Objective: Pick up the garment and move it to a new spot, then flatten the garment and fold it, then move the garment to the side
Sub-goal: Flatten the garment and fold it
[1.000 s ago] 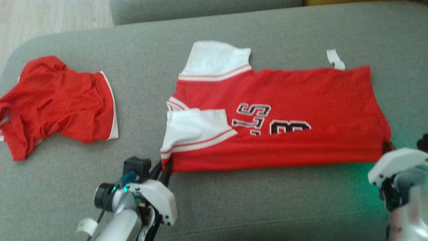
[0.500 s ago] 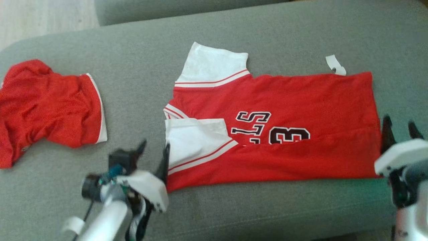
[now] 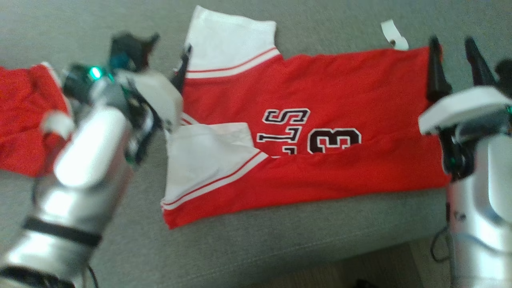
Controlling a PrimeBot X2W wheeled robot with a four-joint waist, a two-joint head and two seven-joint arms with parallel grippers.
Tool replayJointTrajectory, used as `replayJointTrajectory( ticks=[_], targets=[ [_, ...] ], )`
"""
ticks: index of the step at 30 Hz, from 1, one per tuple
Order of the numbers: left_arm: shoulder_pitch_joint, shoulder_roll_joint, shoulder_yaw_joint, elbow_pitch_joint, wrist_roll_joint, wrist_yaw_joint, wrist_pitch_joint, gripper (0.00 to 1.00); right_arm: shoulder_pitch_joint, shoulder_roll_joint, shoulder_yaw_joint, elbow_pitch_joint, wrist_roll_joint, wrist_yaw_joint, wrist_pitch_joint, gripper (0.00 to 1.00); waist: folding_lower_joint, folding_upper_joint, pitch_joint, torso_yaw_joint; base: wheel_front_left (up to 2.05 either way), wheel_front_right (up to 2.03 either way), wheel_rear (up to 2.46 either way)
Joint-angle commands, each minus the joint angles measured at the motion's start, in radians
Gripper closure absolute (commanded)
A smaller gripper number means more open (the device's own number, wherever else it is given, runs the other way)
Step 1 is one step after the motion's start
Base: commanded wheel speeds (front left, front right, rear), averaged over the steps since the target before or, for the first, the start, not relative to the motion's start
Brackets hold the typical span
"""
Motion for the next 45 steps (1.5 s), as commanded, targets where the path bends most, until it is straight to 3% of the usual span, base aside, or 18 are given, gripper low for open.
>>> replayJointTrajectory(
  ticks=[1, 5, 10, 15, 21, 37, 38, 41, 45],
  targets=[
    [-0.07, 0.043, 0.031, -0.006, 0.01, -0.014, 0.017, 0.0, -0.047, -0.007, 0.035, -0.033, -0.003, 0.007, -0.009, 0.0, -0.0001, 0.0, 0.066, -0.062, 0.0, 0.0, 0.0],
    [-0.229, 0.089, 0.011, 0.113, 0.014, -0.102, 0.118, 0.0, -0.13, -0.007, 0.095, -0.016, 0.009, 0.007, -0.019, 0.0, -0.0001, 0.0, 0.13, -0.122, 0.0, 0.0, 0.0],
    [-0.379, 0.126, -0.018, 0.229, -0.025, -0.147, 0.225, 0.0, -0.206, -0.007, 0.144, 0.015, 0.02, 0.007, -0.039, 0.0, -0.0001, 0.0, 0.182, -0.173, 0.0, 0.0, 0.0],
    [-0.451, 0.147, -0.102, 0.277, -0.093, -0.153, 0.301, 0.0, -0.242, -0.007, 0.173, 0.053, 0.029, 0.007, -0.059, 0.0, -0.0001, 0.0, 0.196, -0.197, 0.0, 0.0, 0.0],
    [-0.496, 0.185, -0.198, 0.295, -0.167, -0.153, 0.316, 0.0, -0.261, -0.007, 0.189, 0.09, 0.037, 0.007, -0.081, 0.0, -0.0001, 0.0, 0.198, -0.213, 0.0, 0.0, 0.0],
    [-0.546, 0.198, -0.313, 0.363, -0.288, -0.153, 0.321, 0.0, -0.279, -0.007, 0.199, 0.126, 0.044, 0.007, -0.094, 0.0, -0.0001, 0.0, 0.221, -0.24, 0.0, 0.0, 0.0],
    [-0.548, 0.197, -0.322, 0.358, -0.302, -0.153, 0.325, 1.0, -0.281, -0.007, 0.194, 0.128, 0.041, 0.007, -0.094, 0.0, -0.0001, 0.0, 0.223, -0.237, 0.0, 0.0, 0.0],
    [-0.552, 0.196, -0.343, 0.346, -0.335, -0.153, 0.311, 1.0, -0.289, -0.008, 0.175, 0.144, 0.041, 0.007, -0.089, 0.0, -0.0001, 0.0, 0.221, -0.219, 0.0, 0.0, 0.0],
    [-0.554, 0.17, -0.334, 0.339, -0.37, -0.153, 0.214, 1.0, -0.308, -0.03, 0.142, 0.212, 0.057, 0.007, -0.06, 0.0, -0.0001, 0.0, 0.198, -0.172, 0.0, 0.0, 0.0]
  ],
)
